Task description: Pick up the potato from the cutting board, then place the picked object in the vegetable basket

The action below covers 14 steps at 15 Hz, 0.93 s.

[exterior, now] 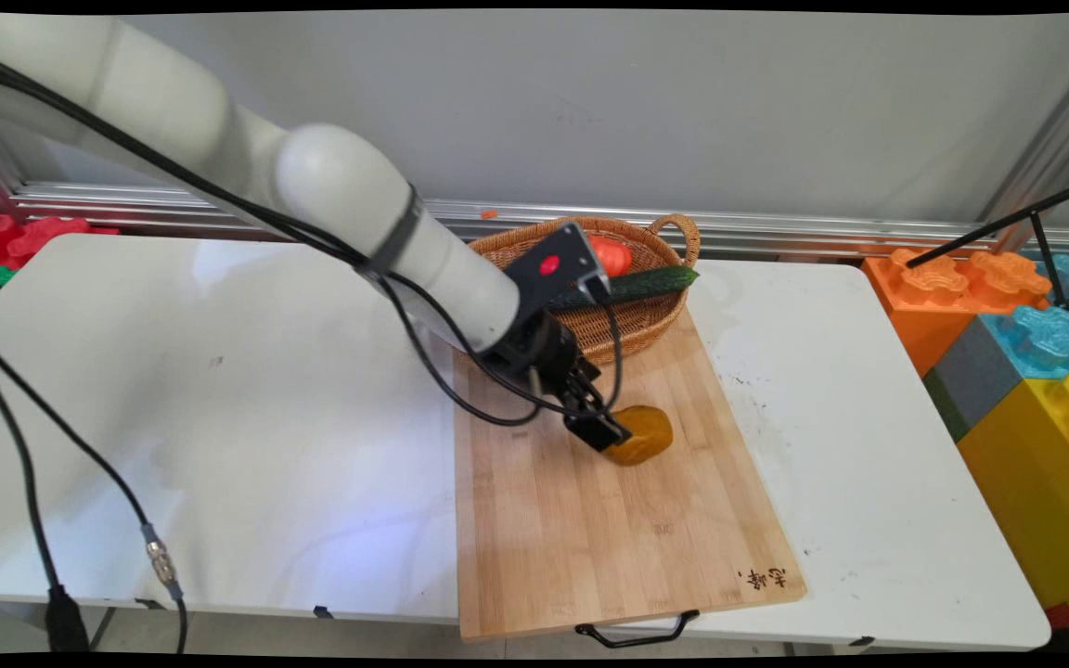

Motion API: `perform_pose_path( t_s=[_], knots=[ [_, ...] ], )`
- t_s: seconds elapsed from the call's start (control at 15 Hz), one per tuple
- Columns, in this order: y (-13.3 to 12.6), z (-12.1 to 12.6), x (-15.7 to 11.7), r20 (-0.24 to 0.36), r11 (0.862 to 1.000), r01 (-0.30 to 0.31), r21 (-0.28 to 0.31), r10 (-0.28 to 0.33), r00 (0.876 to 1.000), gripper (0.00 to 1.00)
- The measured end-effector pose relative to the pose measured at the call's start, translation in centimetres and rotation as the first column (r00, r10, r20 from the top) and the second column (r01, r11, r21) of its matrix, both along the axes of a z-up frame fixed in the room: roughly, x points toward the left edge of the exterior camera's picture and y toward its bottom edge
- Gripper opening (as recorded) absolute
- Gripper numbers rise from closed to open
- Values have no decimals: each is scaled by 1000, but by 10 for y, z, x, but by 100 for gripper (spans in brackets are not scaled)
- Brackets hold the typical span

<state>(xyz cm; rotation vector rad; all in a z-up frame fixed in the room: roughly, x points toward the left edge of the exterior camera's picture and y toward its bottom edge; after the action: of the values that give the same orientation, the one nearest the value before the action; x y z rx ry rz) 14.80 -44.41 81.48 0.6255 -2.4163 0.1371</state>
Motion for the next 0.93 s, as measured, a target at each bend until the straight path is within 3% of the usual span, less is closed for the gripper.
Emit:
perform_pose_path(
  t_s=[0.33, 0.73, 0.8, 0.93],
  knots=[
    [-8, -32, -23, 1, 1000, -20, -8, 20, 1000, 100],
    [-11, -52, -36, 5, 999, -30, -10, 30, 1000, 100],
    [-11, -54, -38, 6, 1000, -28, -11, 28, 1000, 0],
    [-10, -56, -40, 7, 1000, -27, -12, 27, 1000, 0]
  ],
)
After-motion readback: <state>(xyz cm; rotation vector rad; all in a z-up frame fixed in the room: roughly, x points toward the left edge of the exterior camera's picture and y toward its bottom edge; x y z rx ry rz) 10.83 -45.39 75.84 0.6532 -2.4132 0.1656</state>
